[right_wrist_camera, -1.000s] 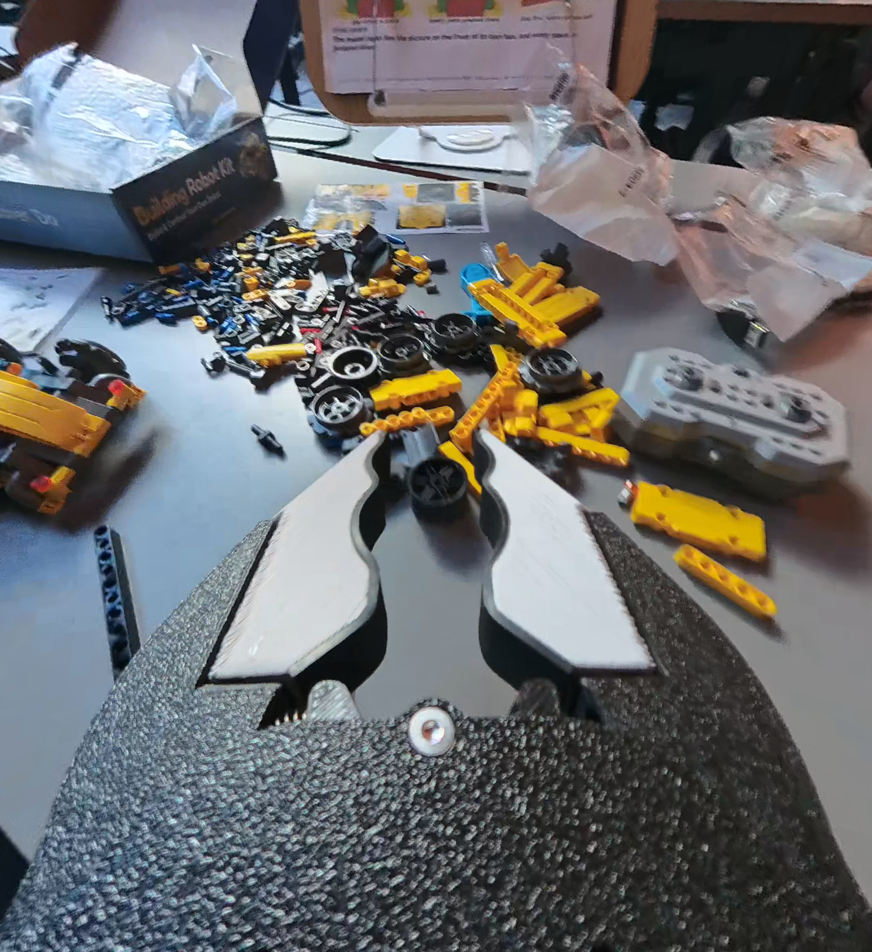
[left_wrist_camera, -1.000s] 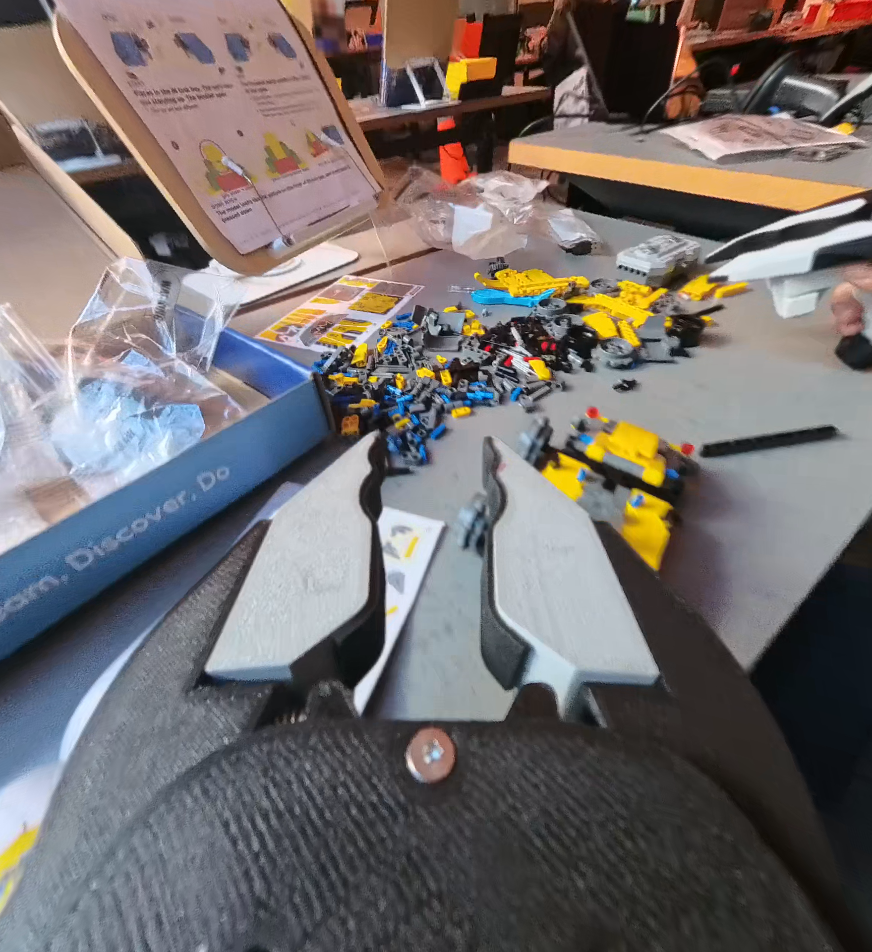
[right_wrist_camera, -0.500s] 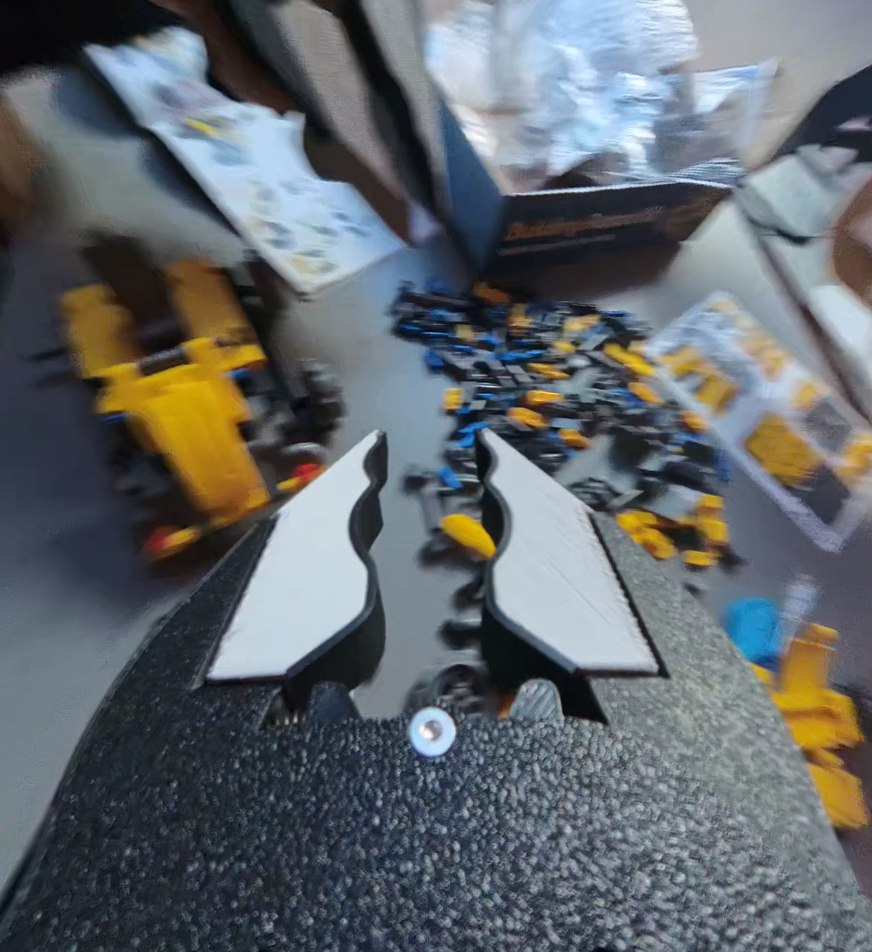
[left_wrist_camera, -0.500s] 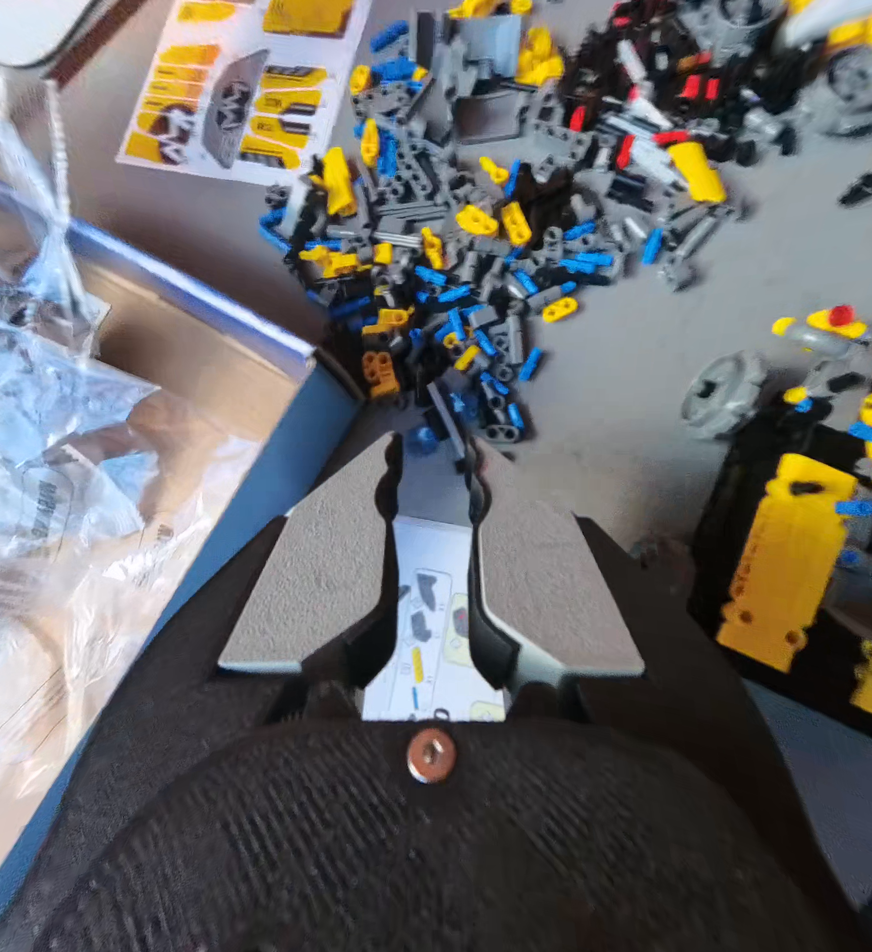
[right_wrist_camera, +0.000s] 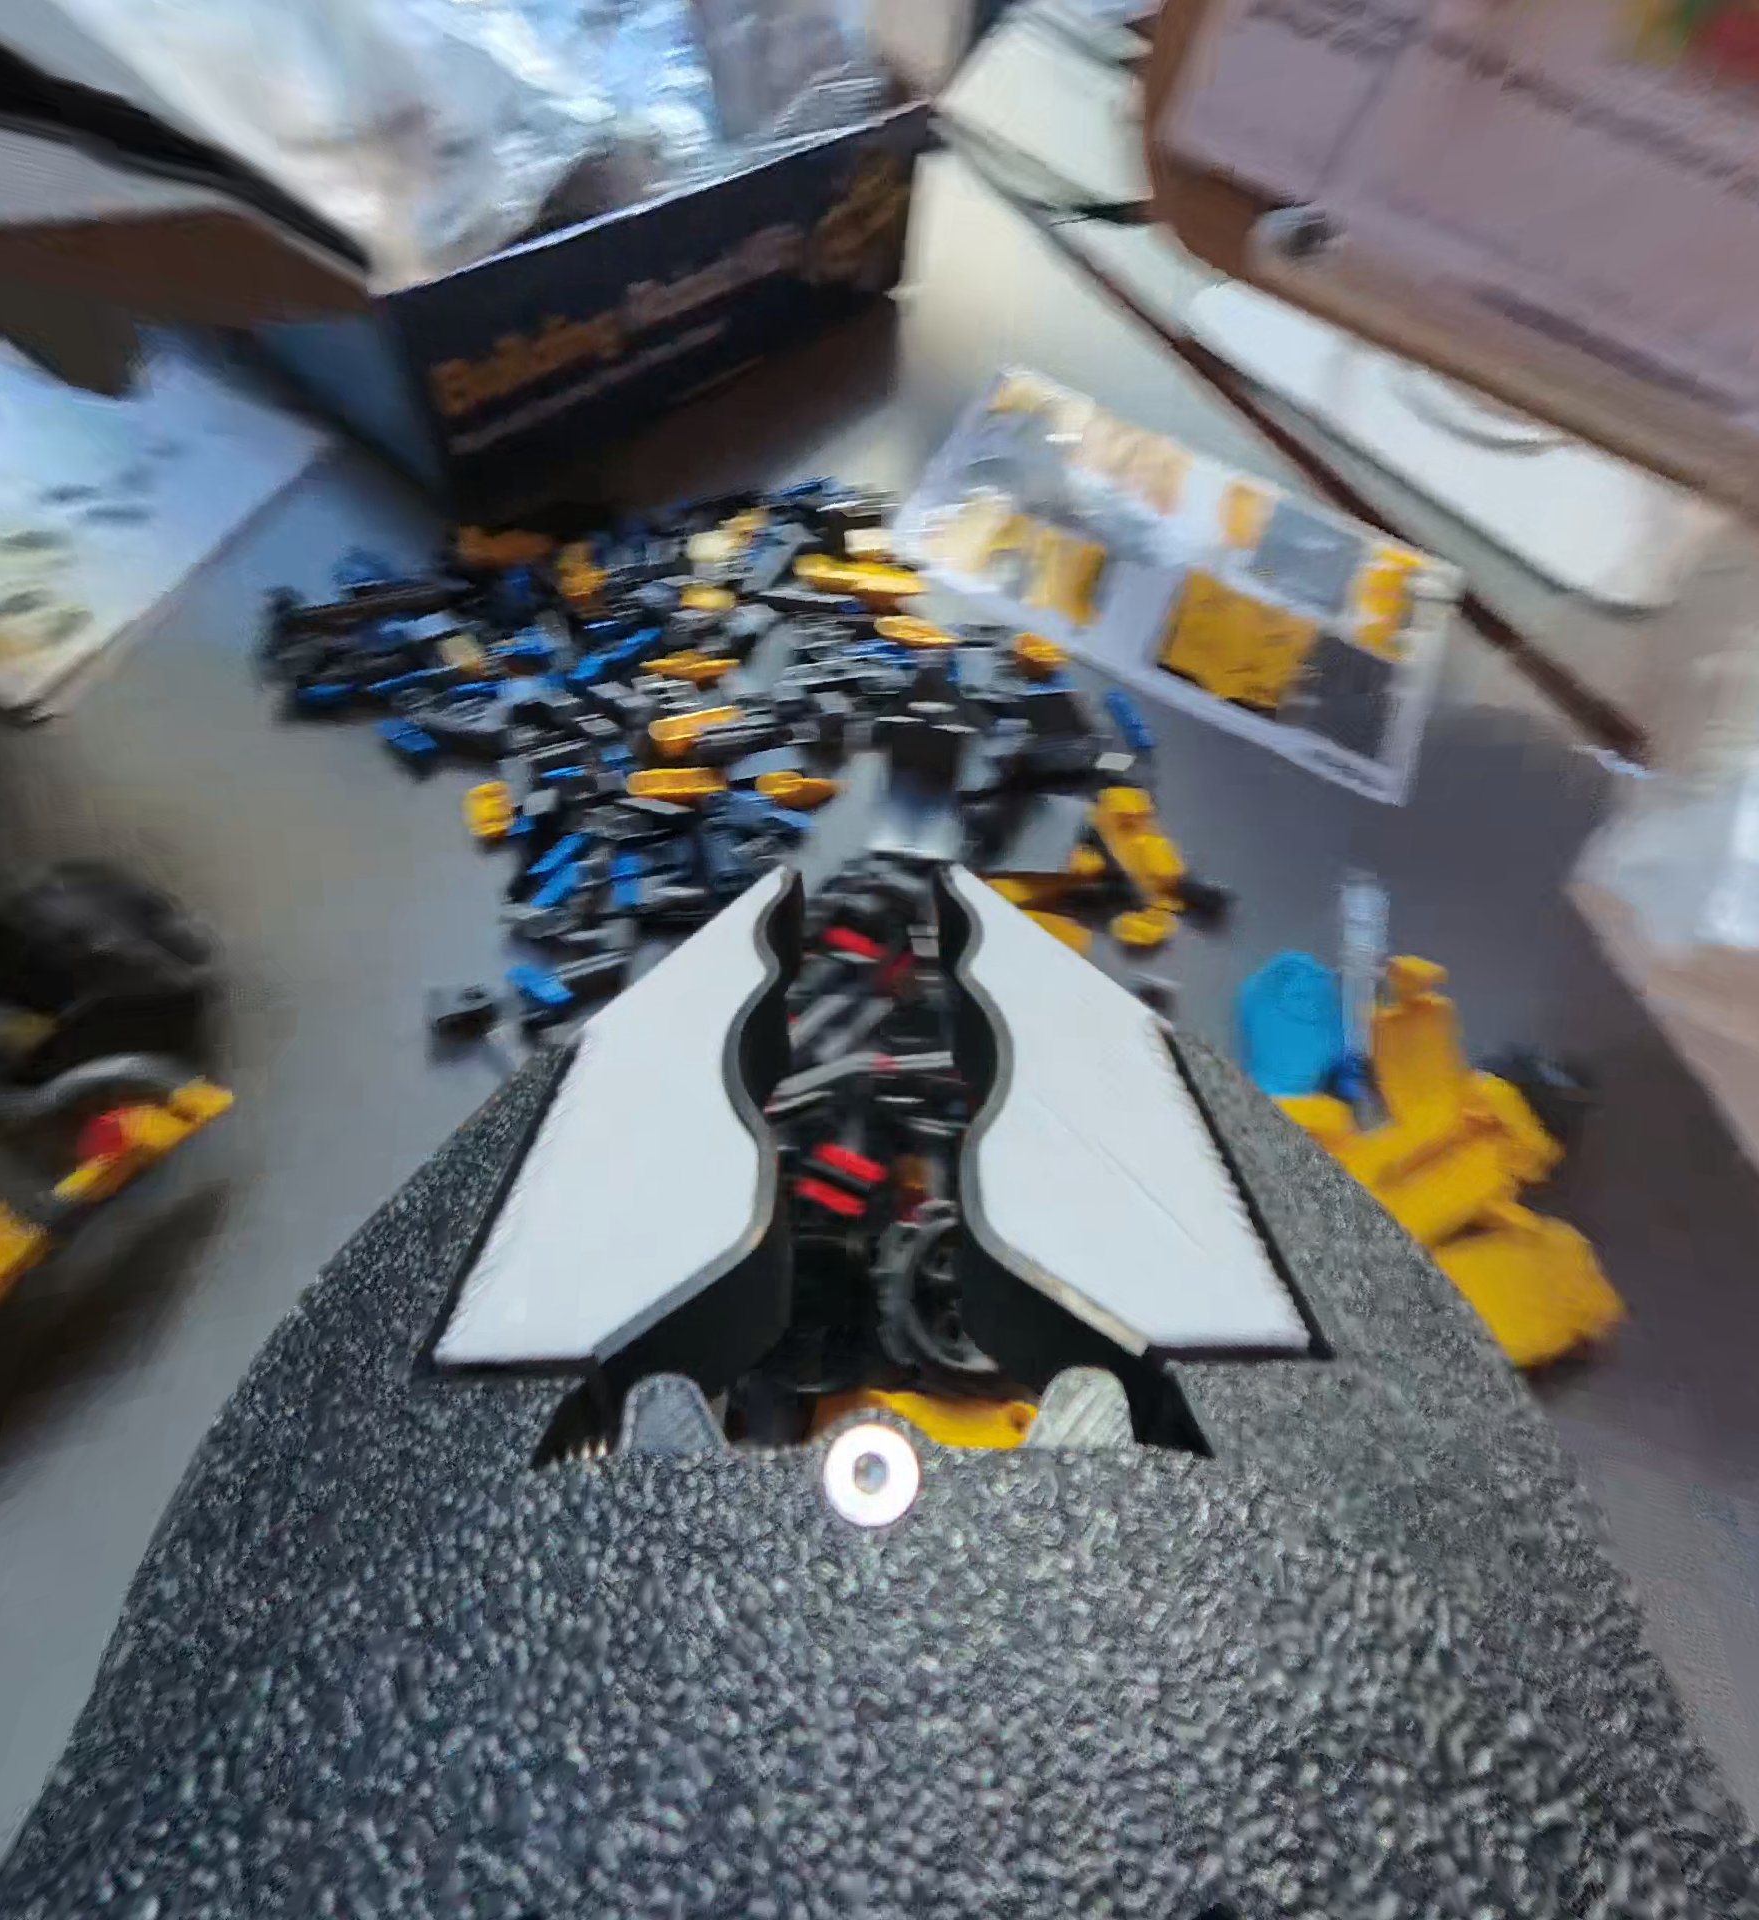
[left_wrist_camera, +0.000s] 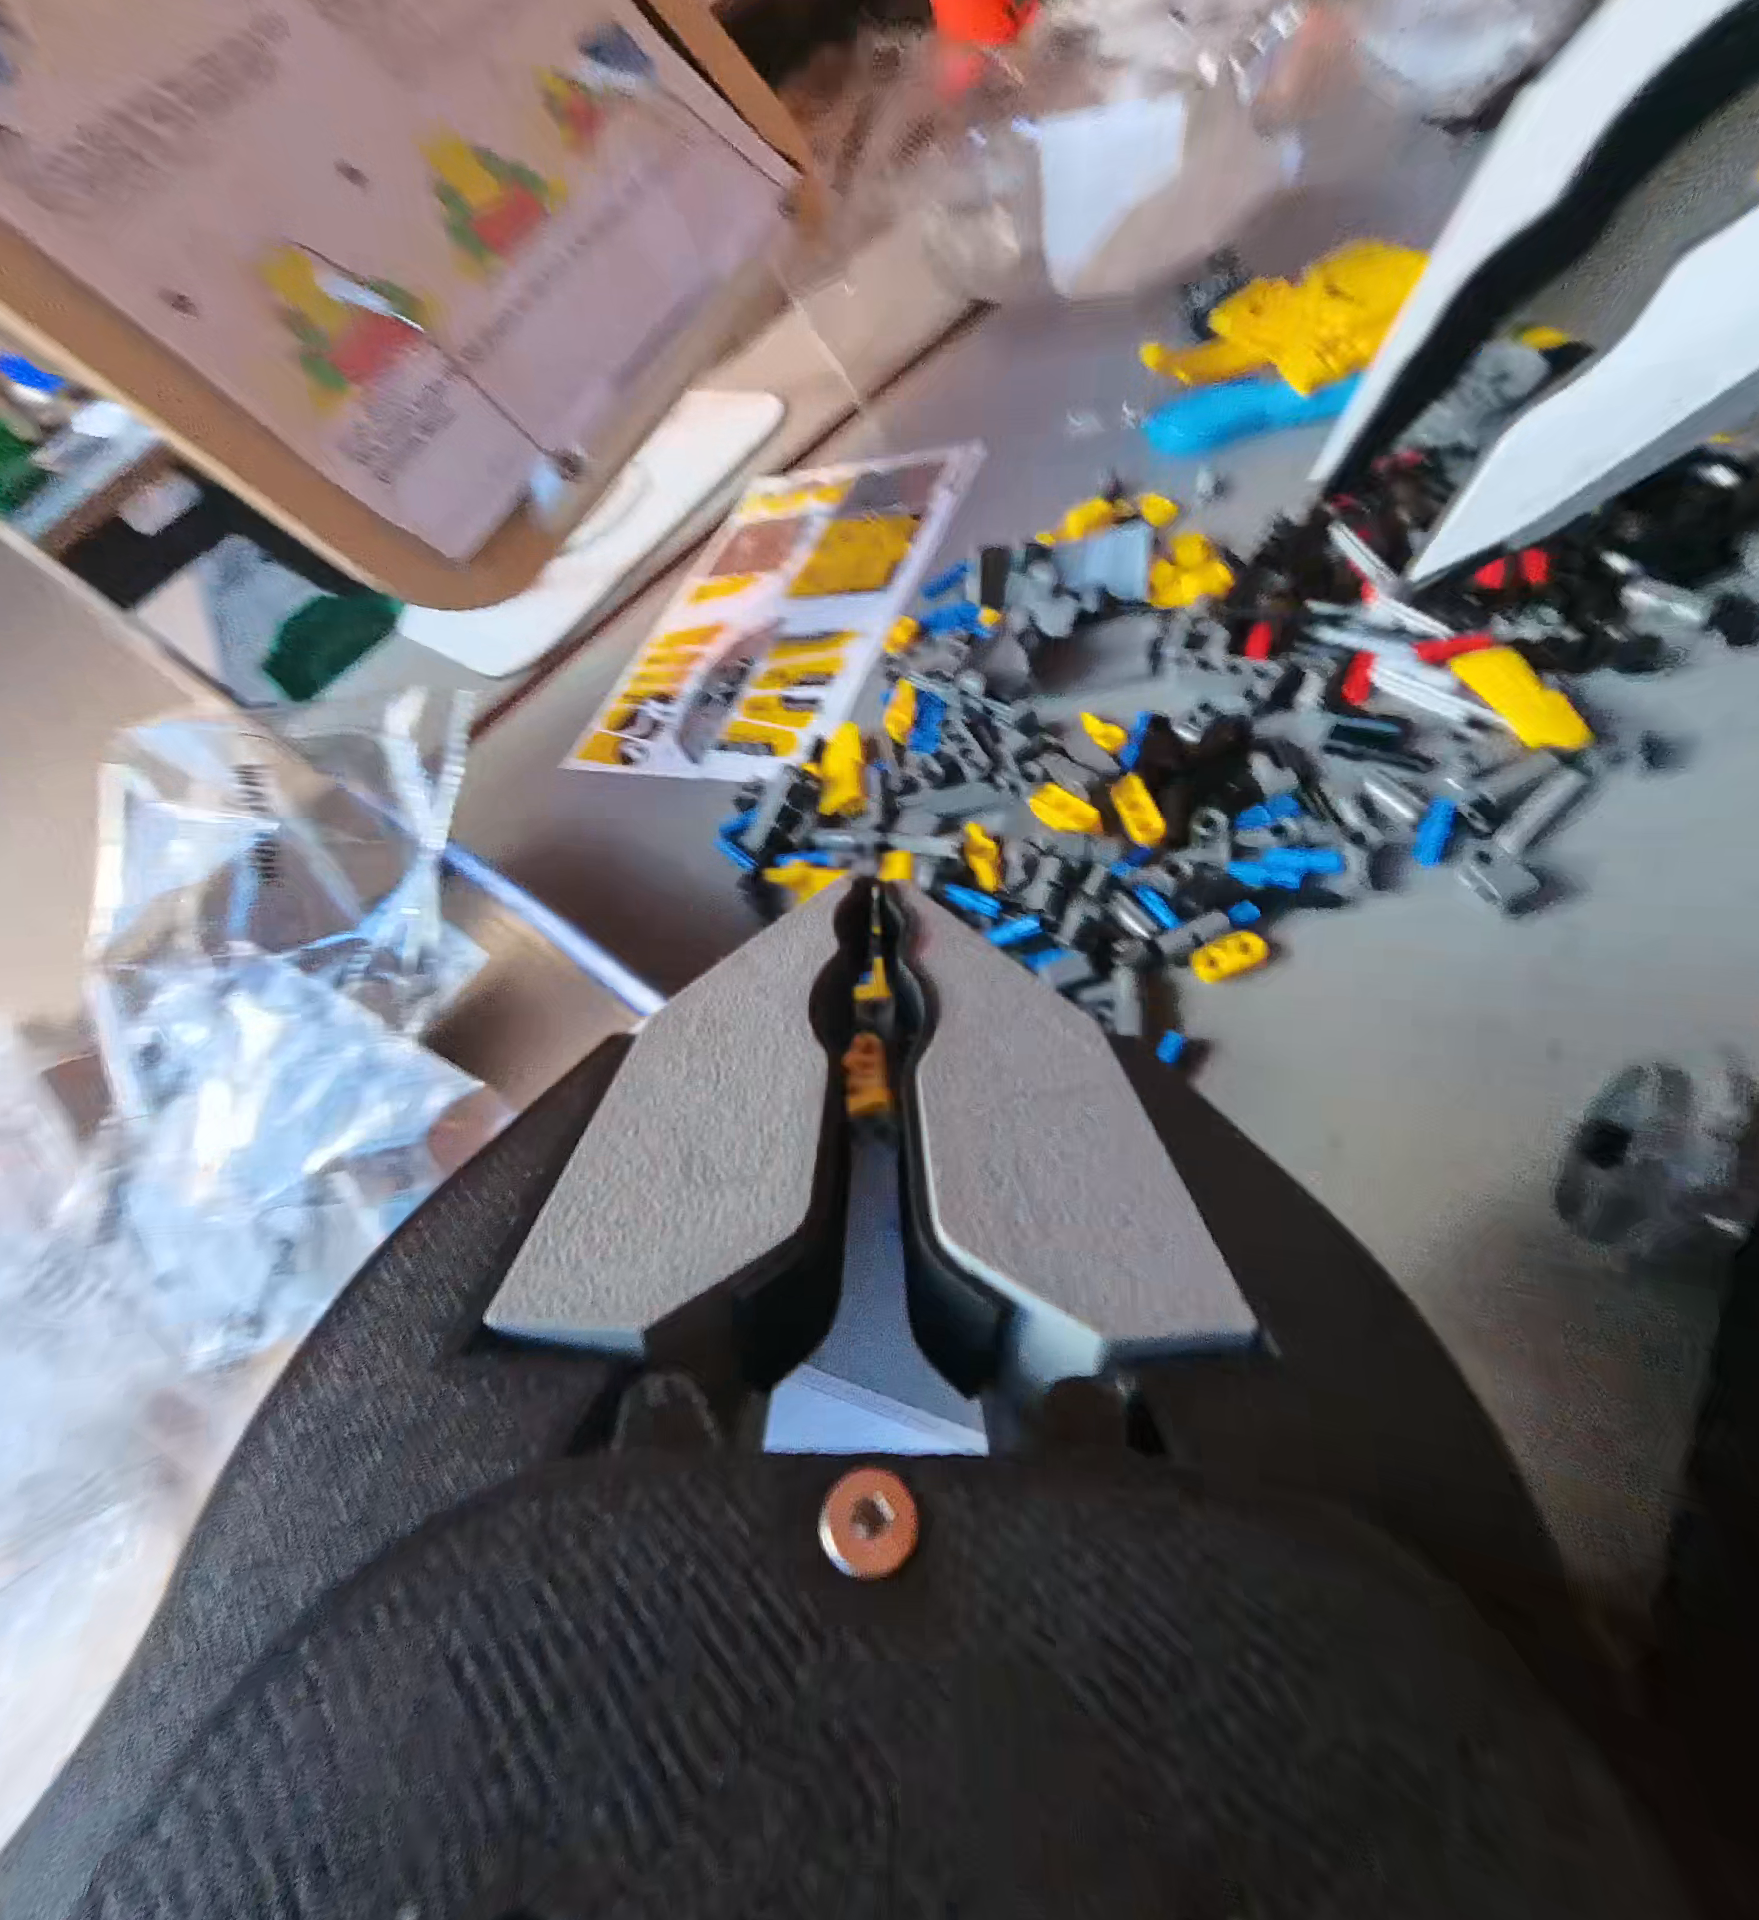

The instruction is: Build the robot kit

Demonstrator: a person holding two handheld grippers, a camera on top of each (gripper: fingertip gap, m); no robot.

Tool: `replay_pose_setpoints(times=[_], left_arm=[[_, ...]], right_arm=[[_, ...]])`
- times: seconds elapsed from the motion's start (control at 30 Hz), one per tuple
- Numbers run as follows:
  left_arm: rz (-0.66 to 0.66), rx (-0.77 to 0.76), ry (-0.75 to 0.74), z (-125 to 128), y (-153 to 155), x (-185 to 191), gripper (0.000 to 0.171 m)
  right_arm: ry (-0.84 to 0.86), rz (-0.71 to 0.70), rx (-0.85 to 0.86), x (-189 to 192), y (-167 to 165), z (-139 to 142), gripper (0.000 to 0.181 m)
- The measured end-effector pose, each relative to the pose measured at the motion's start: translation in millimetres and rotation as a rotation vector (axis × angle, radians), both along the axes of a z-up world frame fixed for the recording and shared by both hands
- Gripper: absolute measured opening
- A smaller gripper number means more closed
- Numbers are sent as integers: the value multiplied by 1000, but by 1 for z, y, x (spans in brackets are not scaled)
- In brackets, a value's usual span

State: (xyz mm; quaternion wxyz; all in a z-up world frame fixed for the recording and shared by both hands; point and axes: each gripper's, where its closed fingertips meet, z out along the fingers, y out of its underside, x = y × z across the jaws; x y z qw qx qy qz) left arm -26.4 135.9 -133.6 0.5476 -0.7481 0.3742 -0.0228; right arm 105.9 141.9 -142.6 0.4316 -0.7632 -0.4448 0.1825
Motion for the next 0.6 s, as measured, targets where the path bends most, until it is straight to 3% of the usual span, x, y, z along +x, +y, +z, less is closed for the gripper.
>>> replay_pose_setpoints(times=[0.07,0.13,0.23,0.3,0.37,0.47,0.6], left_arm=[[-56,-81,-3,-12,-9,11,10],[-70,-89,-62,-5,-13,19,19],[4,-9,-146,13,-5,10,24],[28,-47,-123,4,-1,3,25],[6,-144,-84,-15,-5,7,28],[-23,-214,-17,-34,-12,13,30],[-44,-301,77,-60,-21,14,31]], right_arm=[[14,149,-43,-24,-25,-5,31],[39,213,-28,-38,-36,-2,33],[-10,0,67,-16,-1,0,32],[-126,-175,87,18,24,-11,29],[-215,-265,46,44,34,-24,27],[-185,-283,-8,48,35,-28,31],[-177,-151,-42,18,18,-37,36]])
